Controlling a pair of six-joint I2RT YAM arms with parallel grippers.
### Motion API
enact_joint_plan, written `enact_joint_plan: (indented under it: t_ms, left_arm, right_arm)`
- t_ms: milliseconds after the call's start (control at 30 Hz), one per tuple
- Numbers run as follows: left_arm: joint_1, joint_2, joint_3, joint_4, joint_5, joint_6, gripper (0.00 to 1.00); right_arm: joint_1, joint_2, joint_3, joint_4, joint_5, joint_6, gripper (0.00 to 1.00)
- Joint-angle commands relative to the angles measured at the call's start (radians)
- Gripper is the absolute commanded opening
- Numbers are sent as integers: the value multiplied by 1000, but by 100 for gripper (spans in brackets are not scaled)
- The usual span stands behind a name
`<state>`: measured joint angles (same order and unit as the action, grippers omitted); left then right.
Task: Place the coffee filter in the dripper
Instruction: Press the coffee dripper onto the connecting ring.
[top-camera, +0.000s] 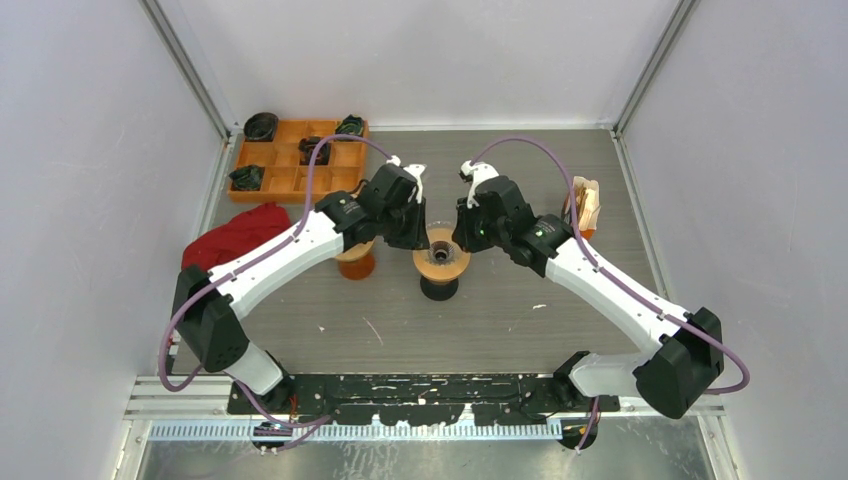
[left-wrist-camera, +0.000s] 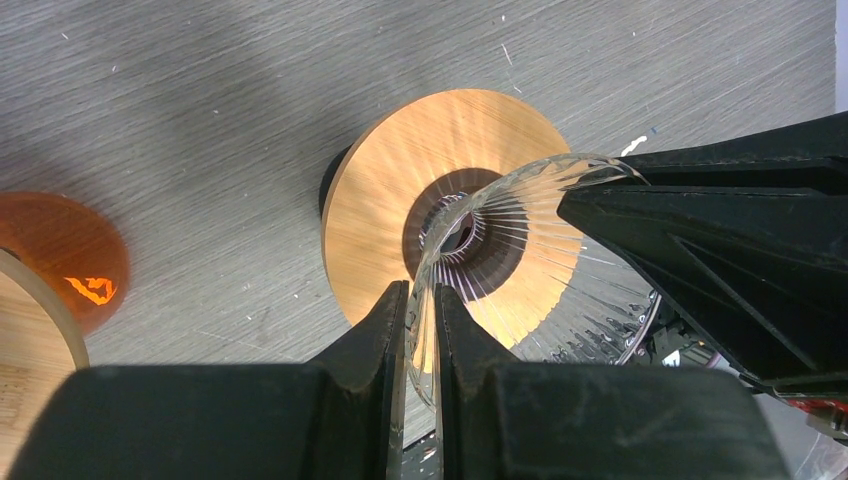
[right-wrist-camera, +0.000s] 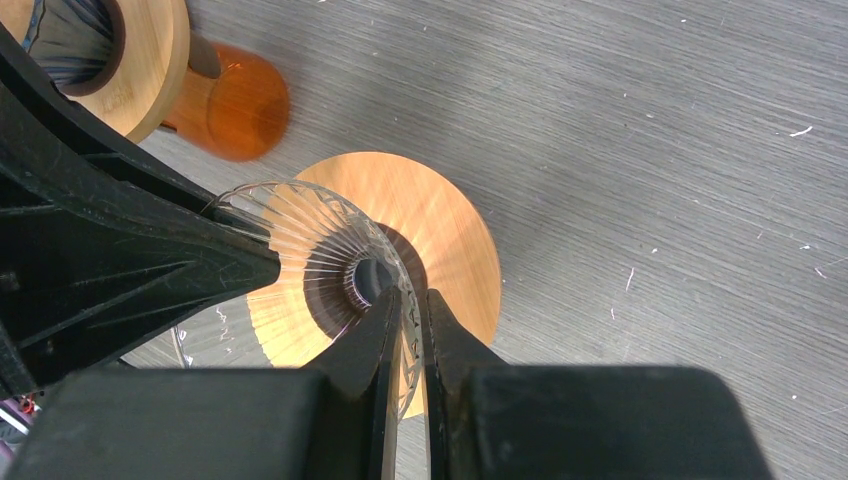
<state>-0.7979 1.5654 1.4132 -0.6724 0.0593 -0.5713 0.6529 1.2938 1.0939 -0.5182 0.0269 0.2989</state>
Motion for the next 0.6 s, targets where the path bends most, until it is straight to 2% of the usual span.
enact_joint_plan:
  t_ms: [0, 567]
  left_arm:
    - [-35, -48, -2, -78, 53, 32, 10]
    - [-35, 0, 21, -78, 58, 48, 10]
  right_arm:
    - [6, 122, -75, -239, 52, -51, 1]
    - [6, 270, -77, -237, 132, -70, 1]
